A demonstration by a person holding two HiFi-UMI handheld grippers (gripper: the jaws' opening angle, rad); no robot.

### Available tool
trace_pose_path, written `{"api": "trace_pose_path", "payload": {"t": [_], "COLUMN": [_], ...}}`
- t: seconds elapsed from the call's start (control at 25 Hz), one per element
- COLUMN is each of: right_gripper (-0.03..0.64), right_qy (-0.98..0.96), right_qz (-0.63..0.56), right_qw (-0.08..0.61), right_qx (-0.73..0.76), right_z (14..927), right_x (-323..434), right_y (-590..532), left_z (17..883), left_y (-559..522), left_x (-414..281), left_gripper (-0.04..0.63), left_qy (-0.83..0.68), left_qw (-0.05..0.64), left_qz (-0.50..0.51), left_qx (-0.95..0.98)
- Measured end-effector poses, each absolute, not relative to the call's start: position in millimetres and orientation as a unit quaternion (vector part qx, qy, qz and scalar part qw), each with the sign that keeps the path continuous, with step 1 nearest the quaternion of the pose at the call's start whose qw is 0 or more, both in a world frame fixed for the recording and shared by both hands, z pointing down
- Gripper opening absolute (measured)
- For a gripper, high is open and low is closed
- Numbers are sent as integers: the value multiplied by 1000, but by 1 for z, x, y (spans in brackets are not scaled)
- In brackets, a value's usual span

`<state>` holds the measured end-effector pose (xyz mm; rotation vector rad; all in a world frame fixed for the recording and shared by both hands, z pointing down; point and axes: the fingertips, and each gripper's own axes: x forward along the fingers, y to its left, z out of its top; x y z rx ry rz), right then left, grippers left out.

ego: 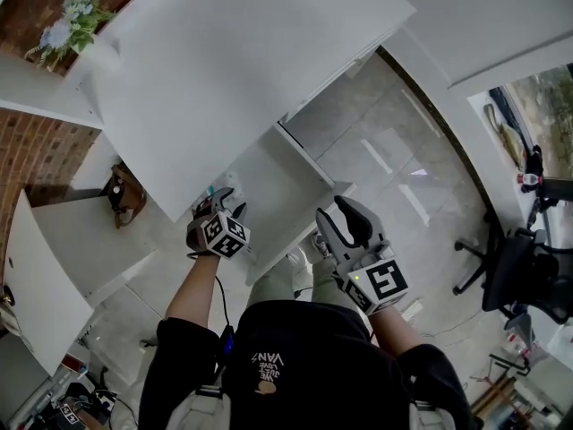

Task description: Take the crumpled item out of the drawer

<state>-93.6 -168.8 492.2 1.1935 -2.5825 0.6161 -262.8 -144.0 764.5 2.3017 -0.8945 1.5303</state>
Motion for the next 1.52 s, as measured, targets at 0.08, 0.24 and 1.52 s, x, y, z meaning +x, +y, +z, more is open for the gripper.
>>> {"api": "trace_pose_path", "payload": {"t": [0.08,0.24,1.52], "right_gripper": [129,129,129], "right_qy": [-880,-874,-861], "right_qz": [212,218,235], "right_qw": [116,115,118], "right_qx": [409,418,436], "right_z": [497,505,526], "right_x": [-94,-92,-85], "right_y": [-171,-174,-165], "left_z": [780,806,854], "left_y": [-143,-140,-150], "left_x": [-267,-270,-276], "left_gripper": [187,187,58], "left_qy": [-290,-252,-209], "left_qw": [116,112,92], "left_qz": [545,581,623], "left_qx": [778,766,748]}}
